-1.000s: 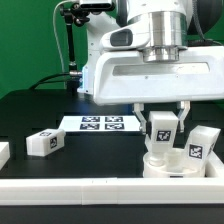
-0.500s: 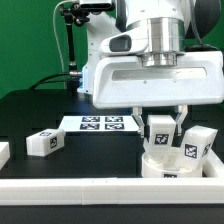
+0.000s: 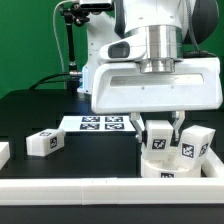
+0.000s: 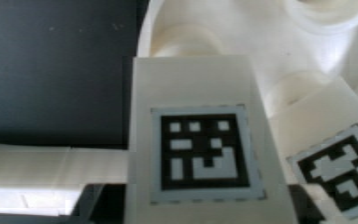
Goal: Assemble stool
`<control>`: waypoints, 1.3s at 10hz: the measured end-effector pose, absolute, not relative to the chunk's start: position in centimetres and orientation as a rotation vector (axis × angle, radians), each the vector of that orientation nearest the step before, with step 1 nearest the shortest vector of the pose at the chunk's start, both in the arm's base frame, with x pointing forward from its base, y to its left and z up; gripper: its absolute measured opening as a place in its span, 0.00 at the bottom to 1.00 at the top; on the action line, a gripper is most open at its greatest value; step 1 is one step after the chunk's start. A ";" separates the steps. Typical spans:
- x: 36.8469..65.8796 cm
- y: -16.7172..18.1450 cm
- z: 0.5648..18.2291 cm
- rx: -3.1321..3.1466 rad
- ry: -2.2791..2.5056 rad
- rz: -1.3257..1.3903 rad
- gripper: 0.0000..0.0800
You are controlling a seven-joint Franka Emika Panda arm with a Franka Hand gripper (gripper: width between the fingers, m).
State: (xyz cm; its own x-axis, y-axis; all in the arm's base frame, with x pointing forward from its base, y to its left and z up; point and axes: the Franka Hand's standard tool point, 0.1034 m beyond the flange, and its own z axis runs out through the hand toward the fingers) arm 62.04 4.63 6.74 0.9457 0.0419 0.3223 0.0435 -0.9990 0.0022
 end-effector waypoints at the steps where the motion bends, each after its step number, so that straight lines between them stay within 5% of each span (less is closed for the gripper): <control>1: 62.1 4.6 6.7 -3.092 -0.068 -0.537 0.42; 3: 62.1 4.5 6.8 -3.090 -0.068 -0.563 0.42; 5: 62.1 4.5 6.8 -3.090 -0.068 -0.563 0.69; 6: 62.1 4.5 6.8 -3.090 -0.067 -0.557 0.69; 7: 62.2 4.4 7.3 -3.091 -0.062 -0.536 0.79; 13: 62.4 4.5 9.4 -3.085 -0.063 -0.511 0.81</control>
Offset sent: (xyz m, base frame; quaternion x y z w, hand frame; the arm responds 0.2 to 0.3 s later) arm 0.0000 0.0000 0.0000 0.0000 0.0000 0.0000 1.0000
